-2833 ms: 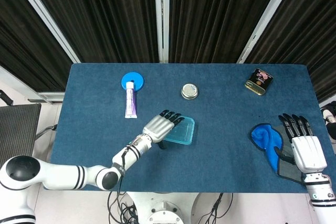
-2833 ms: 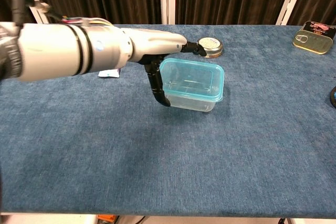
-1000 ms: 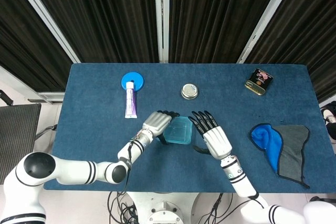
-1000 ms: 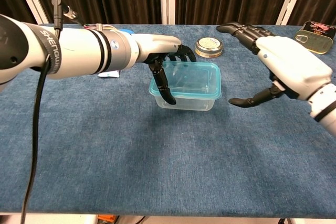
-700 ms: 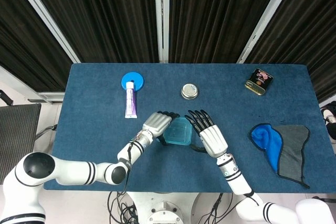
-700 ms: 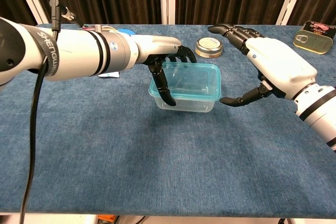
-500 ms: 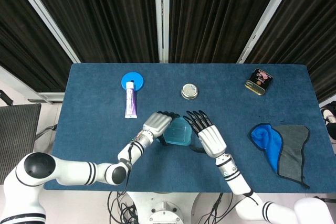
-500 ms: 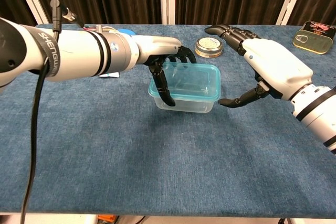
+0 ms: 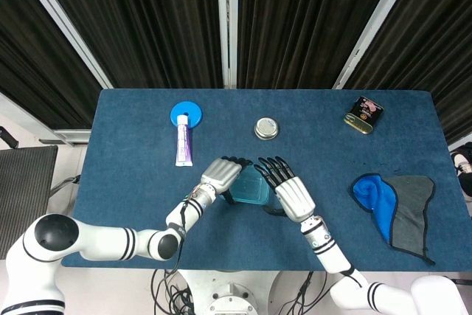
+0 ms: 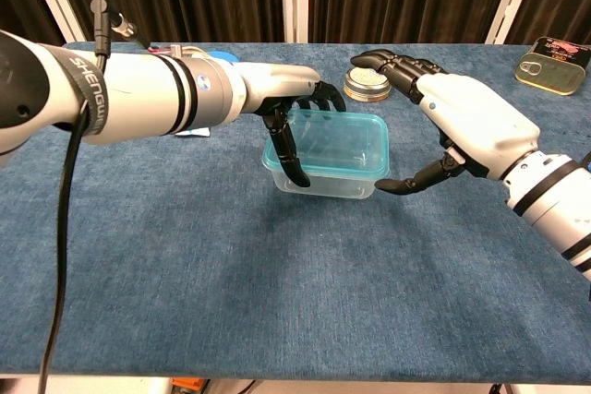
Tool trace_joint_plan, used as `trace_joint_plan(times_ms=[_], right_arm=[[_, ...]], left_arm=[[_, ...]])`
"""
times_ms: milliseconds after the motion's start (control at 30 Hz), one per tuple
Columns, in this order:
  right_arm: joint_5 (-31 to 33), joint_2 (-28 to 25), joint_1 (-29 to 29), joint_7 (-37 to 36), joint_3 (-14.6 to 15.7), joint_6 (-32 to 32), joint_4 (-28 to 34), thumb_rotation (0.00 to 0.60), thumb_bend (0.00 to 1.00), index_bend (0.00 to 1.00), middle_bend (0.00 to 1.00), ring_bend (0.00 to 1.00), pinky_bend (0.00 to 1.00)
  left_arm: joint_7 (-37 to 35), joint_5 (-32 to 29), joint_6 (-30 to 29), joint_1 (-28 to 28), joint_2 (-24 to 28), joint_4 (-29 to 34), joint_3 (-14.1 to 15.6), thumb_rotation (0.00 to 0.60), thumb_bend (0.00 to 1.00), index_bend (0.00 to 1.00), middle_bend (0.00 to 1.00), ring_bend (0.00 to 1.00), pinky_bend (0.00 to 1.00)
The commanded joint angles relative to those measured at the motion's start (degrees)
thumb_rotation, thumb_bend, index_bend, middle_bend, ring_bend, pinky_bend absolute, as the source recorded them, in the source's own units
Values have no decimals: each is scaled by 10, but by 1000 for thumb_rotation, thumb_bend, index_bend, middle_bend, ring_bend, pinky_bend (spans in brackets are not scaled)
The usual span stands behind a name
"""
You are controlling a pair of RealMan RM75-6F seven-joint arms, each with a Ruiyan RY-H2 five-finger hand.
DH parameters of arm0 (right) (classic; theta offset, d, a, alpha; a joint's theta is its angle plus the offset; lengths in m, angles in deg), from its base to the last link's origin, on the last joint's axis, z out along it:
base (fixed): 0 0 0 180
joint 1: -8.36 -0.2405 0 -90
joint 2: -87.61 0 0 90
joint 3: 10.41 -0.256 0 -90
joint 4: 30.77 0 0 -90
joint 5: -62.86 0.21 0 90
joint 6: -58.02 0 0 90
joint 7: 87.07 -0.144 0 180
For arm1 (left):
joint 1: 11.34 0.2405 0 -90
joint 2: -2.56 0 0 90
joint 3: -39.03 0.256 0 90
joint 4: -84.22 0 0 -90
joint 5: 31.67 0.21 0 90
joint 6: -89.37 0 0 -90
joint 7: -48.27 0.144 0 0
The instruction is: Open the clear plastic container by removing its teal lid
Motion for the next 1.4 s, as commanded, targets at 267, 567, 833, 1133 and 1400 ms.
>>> trace_joint_plan(times_ms=[267, 567, 833, 1133, 1400], right_arm=[[4, 6, -6, -2, -3, -3, -6, 577, 26, 0, 0, 0, 0], [5, 2, -10, 0, -5, -11, -2, 578, 26, 0, 0, 0, 0], [9, -4, -12, -6, -8, -14, 6, 576, 26, 0, 0, 0, 0], [14, -9, -13, -12, -10, -15, 12, 578, 26, 0, 0, 0, 0], [17, -15, -16, -27, -11, -14, 20, 576, 40, 0, 0, 0, 0]], left_arm=[[5, -1, -1, -1, 1, 1, 2, 600, 0, 167, 204, 145, 220], [15, 5, -11, -1, -3, -1, 5, 600, 0, 167, 204, 145, 220], [28, 7, -19, -2, -5, -2, 6, 600, 0, 167, 204, 145, 220], [46, 5, -24, -5, -7, -3, 9, 600, 0, 167, 204, 145, 220], [56, 3, -25, -7, -8, -3, 8, 600, 0, 165, 202, 145, 218]])
